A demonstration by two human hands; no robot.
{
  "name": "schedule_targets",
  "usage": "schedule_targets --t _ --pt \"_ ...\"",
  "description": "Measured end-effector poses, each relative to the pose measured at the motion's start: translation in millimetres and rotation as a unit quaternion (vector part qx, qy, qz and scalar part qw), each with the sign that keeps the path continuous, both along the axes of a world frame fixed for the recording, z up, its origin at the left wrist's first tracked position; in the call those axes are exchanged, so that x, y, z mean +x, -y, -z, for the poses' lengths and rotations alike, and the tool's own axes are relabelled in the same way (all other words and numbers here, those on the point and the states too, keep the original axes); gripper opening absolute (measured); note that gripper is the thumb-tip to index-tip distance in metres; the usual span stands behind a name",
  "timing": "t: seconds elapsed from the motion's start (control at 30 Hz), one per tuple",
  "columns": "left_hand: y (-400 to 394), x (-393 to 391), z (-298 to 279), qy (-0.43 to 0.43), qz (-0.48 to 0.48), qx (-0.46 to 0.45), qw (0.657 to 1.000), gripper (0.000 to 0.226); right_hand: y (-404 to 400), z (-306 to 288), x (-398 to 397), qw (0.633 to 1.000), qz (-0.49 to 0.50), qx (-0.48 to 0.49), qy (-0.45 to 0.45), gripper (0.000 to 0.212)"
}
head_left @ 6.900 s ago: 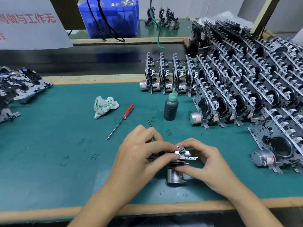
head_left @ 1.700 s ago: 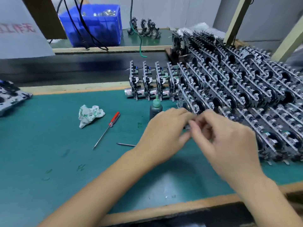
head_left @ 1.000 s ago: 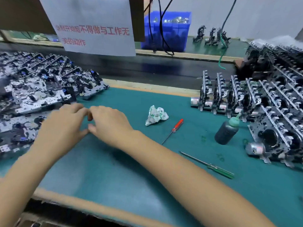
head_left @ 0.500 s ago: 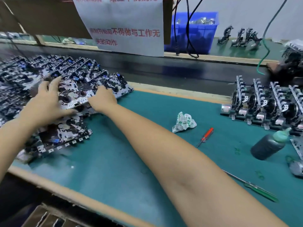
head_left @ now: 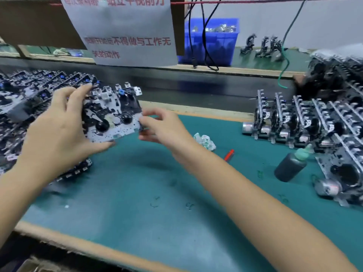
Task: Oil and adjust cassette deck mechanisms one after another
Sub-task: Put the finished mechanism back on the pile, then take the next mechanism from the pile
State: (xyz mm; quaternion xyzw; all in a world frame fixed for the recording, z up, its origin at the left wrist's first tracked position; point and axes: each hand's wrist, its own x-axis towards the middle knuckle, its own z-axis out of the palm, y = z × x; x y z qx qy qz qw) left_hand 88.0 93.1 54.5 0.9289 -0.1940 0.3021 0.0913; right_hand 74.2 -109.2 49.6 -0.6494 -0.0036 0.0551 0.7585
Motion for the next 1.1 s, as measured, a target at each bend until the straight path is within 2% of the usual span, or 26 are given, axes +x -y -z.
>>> schedule_targets --t 0.07,0.13,0.23,0.3,0.37,0.43,0.5,0.53,0.6,0.67,0.73,0.83,0.9,0.97,1.03,1.1 --pt "37 -26 0 -0.02 0.058 -0.037 0.997 0.119 45 -1 -41 0.999 0.007 0.023 0.021 0.011" --pt "73 -51 7 -0.065 0.125 -0.072 0.987 0.117 84 2 -83 0.999 0.031 0.021 0.038 0.014" --pt "118 -82 27 -0.106 0.201 -0.114 0.967 0.106 129 16 -138 0.994 0.094 -0.028 0.043 0.02" --pt "144 -95 41 -0.109 0.229 -0.13 0.959 0.1 152 31 -167 0.984 0.146 -0.092 0.051 0.025" --pt "167 -104 54 -0.093 0.269 -0.123 0.951 0.093 171 47 -189 0.973 0.195 -0.115 0.046 0.028" --pt "185 -119 62 -0.064 0.316 -0.111 0.94 0.075 187 60 -206 0.963 0.223 -0.144 0.048 0.029" --pt "194 -133 68 -0.084 0.352 -0.127 0.924 0.037 200 72 -219 0.949 0.227 -0.213 0.054 0.031" --pt "196 -139 72 -0.084 0.378 -0.108 0.916 0.022 205 77 -223 0.941 0.225 -0.248 0.053 0.033" --pt "196 -148 78 0.006 0.444 -0.008 0.896 0.03 212 87 -229 0.927 0.221 -0.299 0.047 0.043" --pt "187 -149 92 0.091 0.465 0.042 0.88 0.036 215 93 -230 0.923 0.229 -0.306 0.049 0.051" --pt "180 -149 101 0.114 0.461 0.053 0.879 0.042 215 95 -228 0.916 0.234 -0.318 0.074 0.053" --pt "177 -154 106 0.097 0.473 0.065 0.873 0.048 213 97 -227 0.905 0.236 -0.336 0.11 0.055" --pt "180 -153 106 0.045 0.473 0.03 0.879 0.045 214 99 -228 0.903 0.243 -0.334 0.116 0.057" --pt "182 -152 105 -0.071 0.451 -0.023 0.889 0.045 215 102 -231 0.905 0.252 -0.324 0.108 0.064" --pt "183 -152 102 -0.218 0.428 -0.056 0.875 0.057 217 104 -233 0.906 0.25 -0.326 0.105 0.069" --pt "184 -153 102 -0.3 0.427 -0.067 0.85 0.061 218 105 -234 0.898 0.244 -0.347 0.117 0.071"
